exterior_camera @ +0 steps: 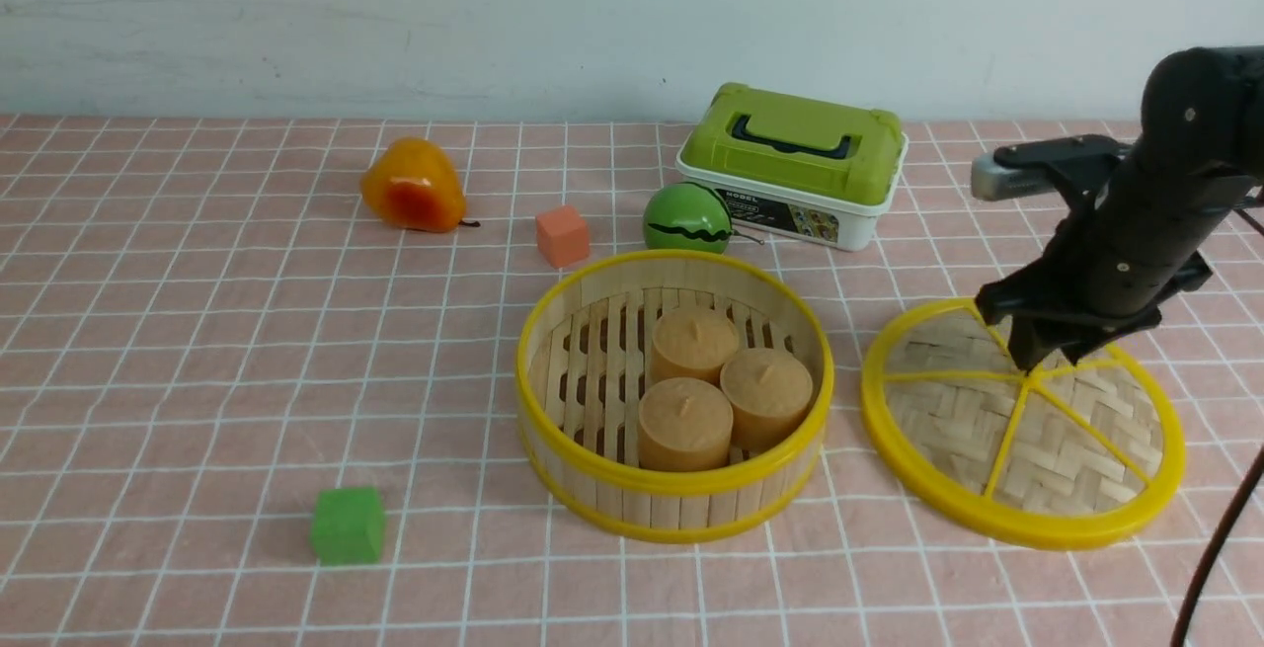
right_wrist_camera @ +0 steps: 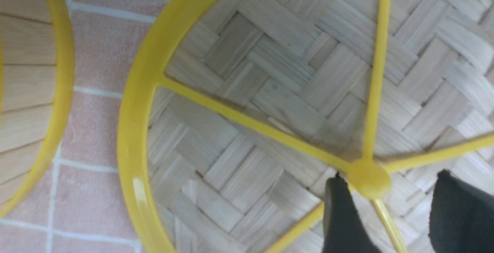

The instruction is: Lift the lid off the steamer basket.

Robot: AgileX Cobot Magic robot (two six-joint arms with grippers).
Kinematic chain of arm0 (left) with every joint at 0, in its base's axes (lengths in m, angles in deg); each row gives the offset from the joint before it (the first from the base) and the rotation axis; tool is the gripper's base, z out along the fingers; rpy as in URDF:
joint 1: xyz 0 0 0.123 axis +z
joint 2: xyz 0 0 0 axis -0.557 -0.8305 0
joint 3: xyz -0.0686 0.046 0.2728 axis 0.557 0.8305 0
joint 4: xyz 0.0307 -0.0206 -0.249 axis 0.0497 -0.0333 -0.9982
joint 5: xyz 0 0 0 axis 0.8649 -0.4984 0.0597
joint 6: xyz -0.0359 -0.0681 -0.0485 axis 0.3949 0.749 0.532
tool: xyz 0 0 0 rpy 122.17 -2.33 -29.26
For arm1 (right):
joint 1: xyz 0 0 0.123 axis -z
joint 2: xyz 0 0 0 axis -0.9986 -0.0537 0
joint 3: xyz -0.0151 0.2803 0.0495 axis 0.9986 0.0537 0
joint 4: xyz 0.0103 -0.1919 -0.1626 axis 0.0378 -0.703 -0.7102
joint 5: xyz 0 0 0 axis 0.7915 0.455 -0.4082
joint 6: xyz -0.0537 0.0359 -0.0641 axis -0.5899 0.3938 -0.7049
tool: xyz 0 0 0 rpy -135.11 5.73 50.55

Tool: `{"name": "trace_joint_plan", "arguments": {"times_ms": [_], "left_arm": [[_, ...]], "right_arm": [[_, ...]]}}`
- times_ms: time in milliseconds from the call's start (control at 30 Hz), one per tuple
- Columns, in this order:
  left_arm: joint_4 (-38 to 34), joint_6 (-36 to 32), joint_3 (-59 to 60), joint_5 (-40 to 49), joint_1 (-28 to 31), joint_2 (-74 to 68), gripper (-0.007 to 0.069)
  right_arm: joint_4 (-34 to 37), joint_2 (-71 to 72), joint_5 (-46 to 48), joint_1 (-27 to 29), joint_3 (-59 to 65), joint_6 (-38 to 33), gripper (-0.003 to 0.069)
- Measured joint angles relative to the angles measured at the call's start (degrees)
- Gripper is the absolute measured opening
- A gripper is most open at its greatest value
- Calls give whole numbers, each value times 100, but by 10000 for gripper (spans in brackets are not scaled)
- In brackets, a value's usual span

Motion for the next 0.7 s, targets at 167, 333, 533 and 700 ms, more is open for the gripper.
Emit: {"name": "trace_joint_plan", "arguments": {"times_ms": [167, 333, 533, 700], "left_arm": [[0, 0, 0, 0, 0, 0, 239], [0, 0, 0, 0, 0, 0, 239], [0, 0, 0, 0, 0, 0, 239], [0, 0, 0, 0, 0, 0, 239]], "right_arm": [[122, 1055, 136, 0, 0, -174, 294], [622, 2655, 179, 0, 77, -606, 266], [1246, 4425, -39, 0, 1032, -1012, 101], [1388, 5699, -434, 0, 2060, -1053, -10]]}}
